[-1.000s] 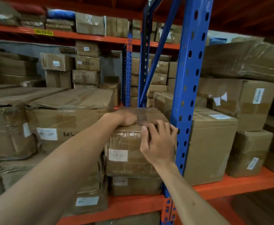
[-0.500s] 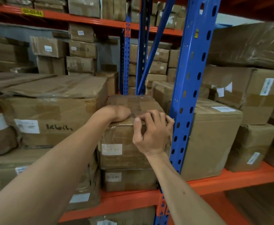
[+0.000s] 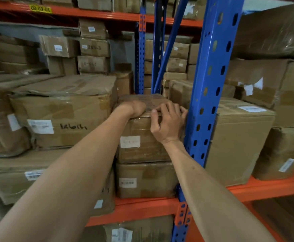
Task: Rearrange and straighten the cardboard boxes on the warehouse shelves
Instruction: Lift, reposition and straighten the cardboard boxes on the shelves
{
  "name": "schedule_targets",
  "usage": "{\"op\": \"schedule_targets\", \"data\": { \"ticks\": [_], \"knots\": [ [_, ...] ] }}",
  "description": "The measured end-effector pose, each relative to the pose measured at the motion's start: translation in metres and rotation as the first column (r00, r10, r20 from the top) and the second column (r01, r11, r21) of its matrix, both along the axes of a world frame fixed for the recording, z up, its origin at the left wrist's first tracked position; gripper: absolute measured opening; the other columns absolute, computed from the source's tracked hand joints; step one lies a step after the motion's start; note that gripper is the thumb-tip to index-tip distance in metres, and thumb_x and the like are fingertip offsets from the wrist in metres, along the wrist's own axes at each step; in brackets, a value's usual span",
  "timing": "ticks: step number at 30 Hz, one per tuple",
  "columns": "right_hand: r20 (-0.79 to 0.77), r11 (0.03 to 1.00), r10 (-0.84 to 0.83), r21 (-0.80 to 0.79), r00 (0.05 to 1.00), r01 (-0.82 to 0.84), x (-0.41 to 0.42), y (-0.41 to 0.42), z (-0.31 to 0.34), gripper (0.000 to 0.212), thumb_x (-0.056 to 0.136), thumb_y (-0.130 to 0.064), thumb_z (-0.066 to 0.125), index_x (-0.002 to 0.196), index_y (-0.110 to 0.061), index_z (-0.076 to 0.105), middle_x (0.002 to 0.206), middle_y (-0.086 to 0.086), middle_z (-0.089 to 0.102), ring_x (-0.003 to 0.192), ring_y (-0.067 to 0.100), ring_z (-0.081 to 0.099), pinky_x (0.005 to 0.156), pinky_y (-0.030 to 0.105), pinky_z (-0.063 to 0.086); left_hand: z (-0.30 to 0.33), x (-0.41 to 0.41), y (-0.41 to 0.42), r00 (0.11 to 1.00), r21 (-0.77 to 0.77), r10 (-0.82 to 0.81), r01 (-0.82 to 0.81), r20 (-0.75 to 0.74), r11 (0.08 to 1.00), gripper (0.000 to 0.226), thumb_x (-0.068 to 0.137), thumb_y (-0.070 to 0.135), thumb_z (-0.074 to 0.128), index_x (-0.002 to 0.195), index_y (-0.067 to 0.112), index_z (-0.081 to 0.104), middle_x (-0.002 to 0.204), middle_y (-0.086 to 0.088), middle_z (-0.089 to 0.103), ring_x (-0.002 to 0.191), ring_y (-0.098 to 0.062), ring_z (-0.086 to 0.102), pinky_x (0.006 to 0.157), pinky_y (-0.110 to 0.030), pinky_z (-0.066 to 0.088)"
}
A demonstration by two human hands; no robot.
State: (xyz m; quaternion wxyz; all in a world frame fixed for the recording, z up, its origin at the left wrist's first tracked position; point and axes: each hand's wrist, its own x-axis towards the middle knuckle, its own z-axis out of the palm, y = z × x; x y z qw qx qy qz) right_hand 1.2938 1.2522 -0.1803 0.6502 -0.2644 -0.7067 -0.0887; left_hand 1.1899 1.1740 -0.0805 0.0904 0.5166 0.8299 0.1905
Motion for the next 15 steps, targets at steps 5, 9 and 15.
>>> {"op": "schedule_targets", "data": {
  "ticks": [5, 9, 15],
  "knots": [
    [0.052, 0.996, 0.013, -0.090, 0.999, -0.008, 0.004, -0.008, 0.006, 0.033, 0.089, -0.035, 0.047, 0.079, -0.012, 0.069, 0.086, 0.005, 0.064, 0.088, 0.026, 0.057, 0.088, 0.038, 0.027, -0.006, -0.001, 0.000, 0.996, 0.090, 0.085, -0.085, -0.003, 0.992, 0.042, 0.106, 0.038, 0.037, 0.128, 0.013, 0.063, 0.131, -0.014, 0.063, 0.115, -0.031, 0.059, 0.106, -0.046, 0.045],
    [0.047, 0.991, 0.018, -0.131, 0.999, -0.012, 0.006, -0.014, 0.006, 0.030, 0.090, -0.029, 0.046, 0.080, -0.011, 0.069, 0.088, 0.005, 0.065, 0.090, 0.024, 0.056, 0.091, 0.038, 0.028, -0.012, 0.000, -0.009, 0.993, 0.090, 0.038, -0.029, -0.108, 0.996, 0.041, 0.104, 0.036, 0.035, 0.117, 0.013, 0.066, 0.128, -0.011, 0.064, 0.098, -0.024, 0.058, 0.088, -0.039, 0.047],
    [0.020, 0.998, -0.058, -0.004, 0.998, 0.058, 0.000, -0.001, -0.005, 0.033, 0.098, -0.026, 0.043, 0.082, -0.007, 0.065, 0.087, 0.011, 0.062, 0.085, 0.030, 0.054, 0.088, 0.046, 0.034, -0.018, -0.003, -0.009, 0.965, 0.078, 0.076, -0.058, -0.250, 0.995, 0.052, 0.096, 0.047, 0.028, 0.121, 0.021, 0.065, 0.130, -0.010, 0.064, 0.097, -0.027, 0.056, 0.077, -0.038, 0.038]
  ]
}}
